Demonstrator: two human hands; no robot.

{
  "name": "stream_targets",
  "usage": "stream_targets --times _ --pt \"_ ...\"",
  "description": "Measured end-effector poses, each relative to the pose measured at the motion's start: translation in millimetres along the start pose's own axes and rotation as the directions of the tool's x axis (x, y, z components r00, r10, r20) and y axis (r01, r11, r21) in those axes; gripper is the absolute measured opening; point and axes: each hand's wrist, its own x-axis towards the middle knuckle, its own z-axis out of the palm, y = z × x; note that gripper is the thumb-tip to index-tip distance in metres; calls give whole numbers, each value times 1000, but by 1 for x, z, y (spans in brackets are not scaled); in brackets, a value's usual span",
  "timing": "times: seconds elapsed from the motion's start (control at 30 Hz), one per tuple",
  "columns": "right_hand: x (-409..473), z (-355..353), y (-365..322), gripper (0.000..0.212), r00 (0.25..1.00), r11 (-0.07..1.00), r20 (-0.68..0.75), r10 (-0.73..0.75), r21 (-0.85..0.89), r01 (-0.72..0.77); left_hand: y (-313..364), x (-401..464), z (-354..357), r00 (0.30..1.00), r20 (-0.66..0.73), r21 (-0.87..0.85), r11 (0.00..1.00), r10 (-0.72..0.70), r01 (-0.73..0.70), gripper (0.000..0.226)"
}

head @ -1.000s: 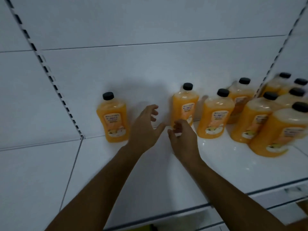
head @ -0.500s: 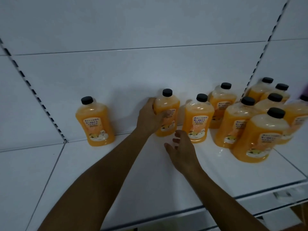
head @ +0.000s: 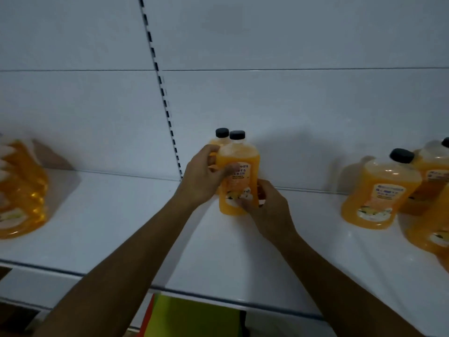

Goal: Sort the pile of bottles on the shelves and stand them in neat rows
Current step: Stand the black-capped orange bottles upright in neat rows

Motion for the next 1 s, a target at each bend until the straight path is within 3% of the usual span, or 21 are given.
stream_targets --times 0.07,0.13,0.4,0.53,0.6,0.73,0.87,1.0 --pt "2 19 -4 37 999 1000 51 7 1 -7 -8 -6 -22 999 -23 -18 1000 -23 23 58" --pt "2 36 -4 42 997 1000 80 14 -14 -13 -18 -9 -38 999 -21 -53 998 -29 28 48" --pt "13 54 6 45 1000 996 23 -2 -90 4 -31 -3 -52 998 68 -162 987 6 5 37" --pt "15 52 8 46 999 991 31 -8 -134 12 -34 -1 -50 999 23 -133 990 -39 42 43" --pt "13 51 8 48 999 989 39 -11 -148 17 -34 -2 -52 999 -26 -26 999 -19 19 48" --pt "8 48 9 54 998 981 59 -12 -192 23 -19 -10 -54 965 -163 209 963 204 -168 59" --pt "2 37 10 55 1000 974 28 4 -225 3 8 -27 -35 858 -222 293 871 464 -395 36" --pt "-10 9 16 52 998 961 -55 3 -276 -18 28 -34 4 832 -10 296 796 555 -528 17"
